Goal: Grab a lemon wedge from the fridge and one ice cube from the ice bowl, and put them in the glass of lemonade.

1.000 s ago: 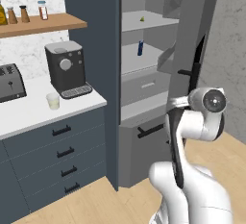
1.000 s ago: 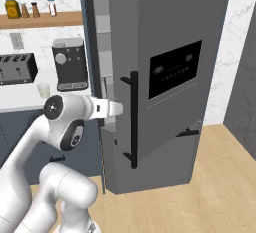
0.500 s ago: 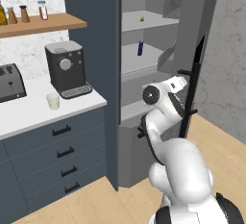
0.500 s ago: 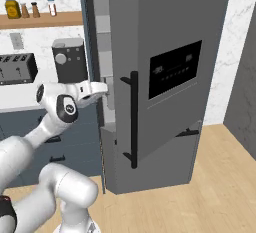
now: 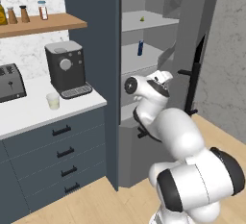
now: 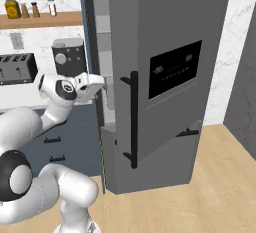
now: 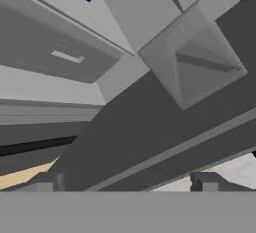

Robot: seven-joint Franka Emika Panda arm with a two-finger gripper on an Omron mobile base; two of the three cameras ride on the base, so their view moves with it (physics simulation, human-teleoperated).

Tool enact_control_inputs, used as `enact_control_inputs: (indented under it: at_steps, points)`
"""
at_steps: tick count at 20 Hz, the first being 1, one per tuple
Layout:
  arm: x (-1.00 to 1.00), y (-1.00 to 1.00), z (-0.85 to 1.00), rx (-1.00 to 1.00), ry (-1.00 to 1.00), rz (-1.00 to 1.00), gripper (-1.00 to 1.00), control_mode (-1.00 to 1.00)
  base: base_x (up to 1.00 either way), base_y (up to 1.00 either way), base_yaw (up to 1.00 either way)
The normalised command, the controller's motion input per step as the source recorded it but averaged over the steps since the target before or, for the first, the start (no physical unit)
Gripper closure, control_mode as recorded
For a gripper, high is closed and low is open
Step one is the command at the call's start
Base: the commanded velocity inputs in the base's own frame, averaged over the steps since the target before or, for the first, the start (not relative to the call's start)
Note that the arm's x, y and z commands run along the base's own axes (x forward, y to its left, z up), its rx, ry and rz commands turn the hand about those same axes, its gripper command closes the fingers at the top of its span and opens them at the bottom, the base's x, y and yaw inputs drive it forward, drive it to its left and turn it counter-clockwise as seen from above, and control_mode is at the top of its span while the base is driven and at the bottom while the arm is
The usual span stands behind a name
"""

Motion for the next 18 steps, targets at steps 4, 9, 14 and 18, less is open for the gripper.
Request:
enact_control_inputs:
  at_steps: [4,9,14,18]
  points:
    - [0.06,0.0,-0.48,-0.09,0.0,0.0,-1.0,-1.0,0.0,0.0,0.0]
    - [0.31,-0.04,-0.03,-0.06,0.02,-0.07,-1.0,-1.0,0.0,0.0,0.0]
    - [0.21,-0.49,0.0,-0.02,0.1,-0.12,-1.0,-1.0,0.0,0.0,0.0]
    - [0.0,-0.81,0.0,0.0,0.08,-0.18,-1.0,-1.0,0.0,0.0,0.0]
